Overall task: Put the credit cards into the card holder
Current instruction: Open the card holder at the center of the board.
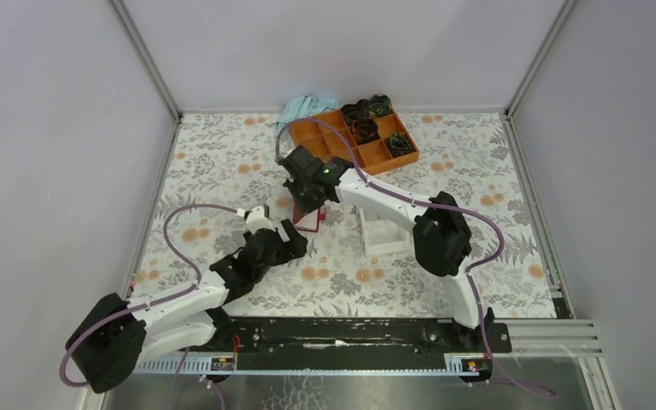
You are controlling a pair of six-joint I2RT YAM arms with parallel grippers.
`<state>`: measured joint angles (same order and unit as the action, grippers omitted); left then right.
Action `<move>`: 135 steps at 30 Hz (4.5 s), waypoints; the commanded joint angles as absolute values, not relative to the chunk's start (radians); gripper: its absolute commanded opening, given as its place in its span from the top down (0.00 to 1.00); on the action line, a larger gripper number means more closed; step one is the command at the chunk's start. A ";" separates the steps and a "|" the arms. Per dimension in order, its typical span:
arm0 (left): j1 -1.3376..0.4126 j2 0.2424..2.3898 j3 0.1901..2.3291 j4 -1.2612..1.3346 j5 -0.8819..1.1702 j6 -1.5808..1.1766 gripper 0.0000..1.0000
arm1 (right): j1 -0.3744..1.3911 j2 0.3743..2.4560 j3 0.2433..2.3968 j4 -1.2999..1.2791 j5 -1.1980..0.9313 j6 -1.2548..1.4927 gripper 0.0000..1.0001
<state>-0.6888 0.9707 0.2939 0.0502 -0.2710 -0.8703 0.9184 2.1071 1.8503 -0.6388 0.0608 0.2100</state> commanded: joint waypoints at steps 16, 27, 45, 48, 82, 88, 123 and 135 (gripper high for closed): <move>-1.010 1.383 0.395 0.543 -1.151 -0.633 0.07 | 0.922 2.123 1.929 -0.711 0.024 0.238 1.00; -1.013 1.553 0.377 0.828 -1.223 -0.535 0.20 | 0.922 2.144 1.939 -0.701 -0.009 0.252 1.00; -1.006 1.569 0.384 0.483 -1.307 -0.847 1.00 | 0.922 2.153 1.930 -0.679 -0.031 0.276 0.90; -1.001 1.567 0.397 0.395 -1.305 -0.926 1.00 | 0.922 2.144 1.919 -0.672 -0.029 0.278 0.76; -0.923 1.533 0.408 0.117 -1.196 -1.213 1.00 | 0.833 1.968 1.475 -0.254 -0.180 0.490 0.61; -0.919 1.527 0.400 0.118 -1.194 -1.213 1.00 | 0.826 1.979 1.461 -0.219 -0.198 0.513 0.62; -0.907 1.534 0.393 0.107 -1.177 -1.229 1.00 | 0.788 2.007 1.381 -0.107 -0.181 0.582 0.80; -0.907 1.539 0.399 0.105 -1.175 -1.226 1.00 | 0.788 2.049 1.422 -0.109 -0.207 0.578 0.81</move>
